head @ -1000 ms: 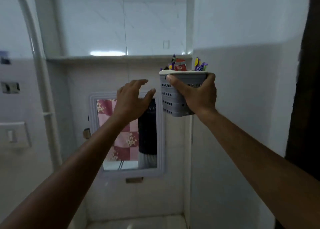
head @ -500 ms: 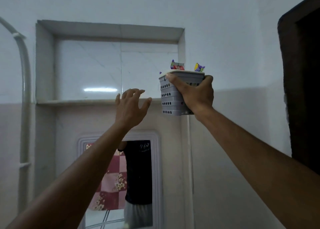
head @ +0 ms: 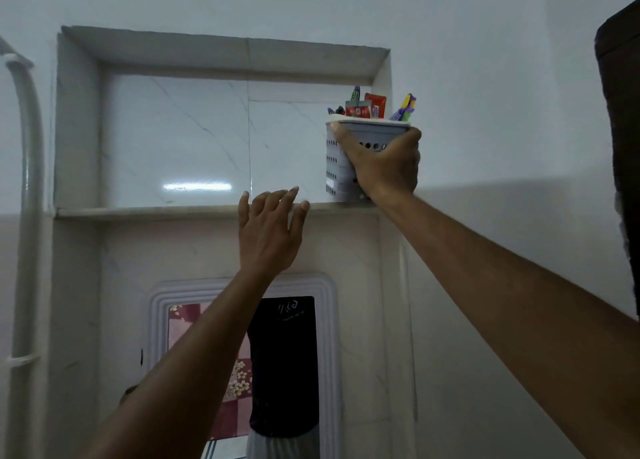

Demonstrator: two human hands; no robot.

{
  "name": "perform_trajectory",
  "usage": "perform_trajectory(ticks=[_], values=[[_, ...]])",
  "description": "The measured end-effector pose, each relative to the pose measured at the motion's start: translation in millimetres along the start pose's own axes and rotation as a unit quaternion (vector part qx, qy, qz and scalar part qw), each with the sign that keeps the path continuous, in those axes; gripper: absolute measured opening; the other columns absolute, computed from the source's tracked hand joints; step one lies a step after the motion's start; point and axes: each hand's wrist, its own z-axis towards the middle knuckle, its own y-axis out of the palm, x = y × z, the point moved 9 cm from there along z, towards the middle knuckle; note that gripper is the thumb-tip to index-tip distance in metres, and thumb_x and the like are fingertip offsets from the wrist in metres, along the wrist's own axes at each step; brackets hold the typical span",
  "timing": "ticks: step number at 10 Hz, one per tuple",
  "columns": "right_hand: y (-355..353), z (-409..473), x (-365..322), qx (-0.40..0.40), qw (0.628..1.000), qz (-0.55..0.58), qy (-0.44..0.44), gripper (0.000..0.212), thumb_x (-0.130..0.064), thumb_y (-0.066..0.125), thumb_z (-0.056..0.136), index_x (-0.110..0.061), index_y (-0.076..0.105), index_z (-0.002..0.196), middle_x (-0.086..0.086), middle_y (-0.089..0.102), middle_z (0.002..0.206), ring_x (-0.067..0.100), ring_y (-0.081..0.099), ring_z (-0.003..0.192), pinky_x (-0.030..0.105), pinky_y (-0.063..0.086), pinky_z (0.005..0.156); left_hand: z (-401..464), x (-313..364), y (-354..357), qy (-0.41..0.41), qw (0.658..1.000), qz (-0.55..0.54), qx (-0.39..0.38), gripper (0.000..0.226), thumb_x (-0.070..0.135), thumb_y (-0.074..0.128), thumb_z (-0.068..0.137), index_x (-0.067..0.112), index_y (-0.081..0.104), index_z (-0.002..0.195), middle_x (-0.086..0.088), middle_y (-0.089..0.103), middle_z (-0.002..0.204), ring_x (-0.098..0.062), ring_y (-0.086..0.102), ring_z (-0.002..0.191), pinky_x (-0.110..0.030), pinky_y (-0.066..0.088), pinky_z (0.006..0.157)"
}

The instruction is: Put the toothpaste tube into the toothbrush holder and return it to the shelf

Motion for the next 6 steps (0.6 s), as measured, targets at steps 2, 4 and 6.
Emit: perform_trajectory(ticks=[2, 4, 6], values=[[50.9, 2.6, 32.4, -0.125, 0.988, -0.091, 0.024, 0.142, -0.093, 0.071, 0.077, -0.012, 0.006, 0.175, 0.015, 0.035, 0.174, 0.037, 0.038, 0.16, 0.058, 0.041, 0.126, 0.5, -2.4, 0.9, 0.013, 1.0, 0.002, 0.023, 0.05, 0.055, 0.036, 0.113, 0.033, 0.06, 0.152, 0.012, 0.068, 0.141, -0.017, 0.056, 0.14, -0.047, 0.015, 0.135], [71.3, -13.4, 61.2, -0.232, 0.95, -0.207, -0.002, 0.128, -0.09, 0.045, 0.096, -0.023, -0.036, 0.169, 0.022, 0.001, 0.183, 0.046, 0.016, 0.168, 0.062, 0.022, 0.132, 1.2, -1.2, 3.6, 0.008, 1.0, 0.014, 0.02, 0.051, 0.056, 0.035, 0.113, 0.033, 0.061, 0.15, 0.012, 0.069, 0.14, -0.017, 0.057, 0.139, -0.047, 0.017, 0.134], [73.6, -20.7, 65.3, -0.281, 0.924, -0.257, -0.044, 0.12, -0.084, 0.037, 0.103, -0.019, -0.042, 0.165, 0.018, 0.012, 0.176, 0.042, 0.022, 0.164, 0.058, 0.029, 0.13, 3.9, 1.3, 0.2, 0.006, 1.0, 0.025, 0.005, 0.055, 0.057, 0.033, 0.113, 0.029, 0.06, 0.152, 0.008, 0.069, 0.141, -0.02, 0.057, 0.14, -0.048, 0.017, 0.134]])
